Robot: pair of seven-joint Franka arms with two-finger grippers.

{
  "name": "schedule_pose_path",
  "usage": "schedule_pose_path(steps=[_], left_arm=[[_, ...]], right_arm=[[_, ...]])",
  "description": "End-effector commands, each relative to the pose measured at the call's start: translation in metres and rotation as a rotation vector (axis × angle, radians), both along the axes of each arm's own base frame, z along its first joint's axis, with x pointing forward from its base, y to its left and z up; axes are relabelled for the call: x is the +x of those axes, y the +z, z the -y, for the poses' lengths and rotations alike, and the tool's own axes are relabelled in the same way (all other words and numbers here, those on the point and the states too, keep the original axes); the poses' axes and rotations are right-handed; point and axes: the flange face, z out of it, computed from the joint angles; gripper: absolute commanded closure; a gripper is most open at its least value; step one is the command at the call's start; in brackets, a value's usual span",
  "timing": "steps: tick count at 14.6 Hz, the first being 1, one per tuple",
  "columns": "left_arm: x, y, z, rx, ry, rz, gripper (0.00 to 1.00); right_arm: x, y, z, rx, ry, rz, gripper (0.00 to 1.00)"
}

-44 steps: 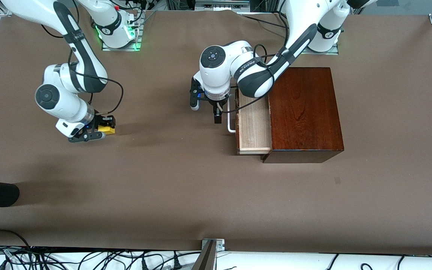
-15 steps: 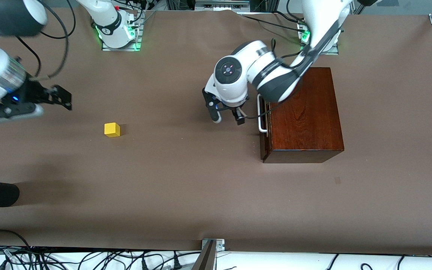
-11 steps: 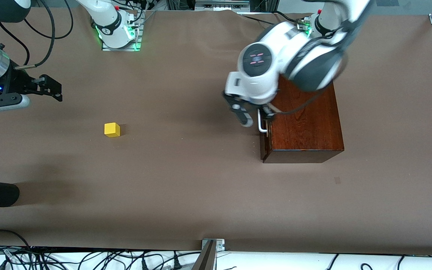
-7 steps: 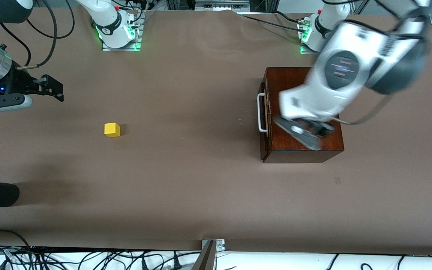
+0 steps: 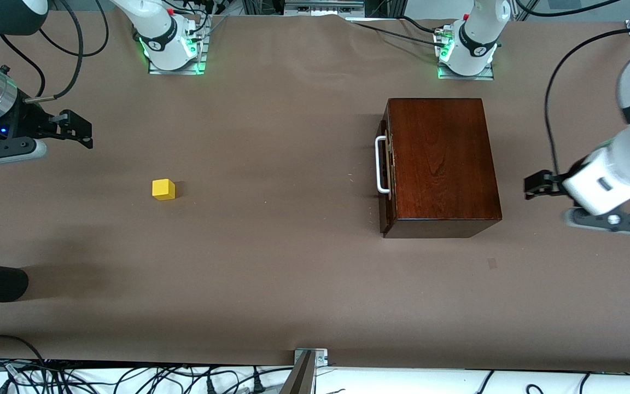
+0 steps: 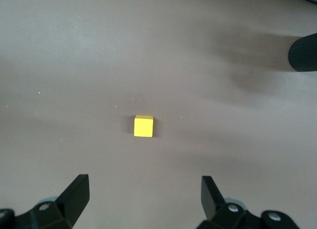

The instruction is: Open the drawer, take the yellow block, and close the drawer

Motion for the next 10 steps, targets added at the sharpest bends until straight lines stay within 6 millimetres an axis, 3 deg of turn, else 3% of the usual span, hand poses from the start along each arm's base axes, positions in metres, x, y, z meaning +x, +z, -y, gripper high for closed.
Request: schedule_pose_path(steps=[1, 5, 8, 10], left_arm=[[-0.055, 0.017, -0.015, -0.053, 0.086, 0.056, 0.00], [-0.100, 0.038, -0.018, -0.077, 0.092, 0.119, 0.00], [-0.099, 0.030, -0.023, -0.073, 0.098, 0.093, 0.00], [-0.093, 0.029, -0.021, -0.072, 0.094, 0.093, 0.00]], right_arm=[[0.005, -0.001, 0.001, 0.017, 0.009, -0.003, 0.00], [0.004, 0.003, 0.004, 0.014, 0.003, 0.003, 0.00], [0.004, 0.024, 0.003, 0.017, 0.009, 0.037, 0.00], [0.005, 0.027, 0.003, 0.018, 0.012, 0.043, 0.00]])
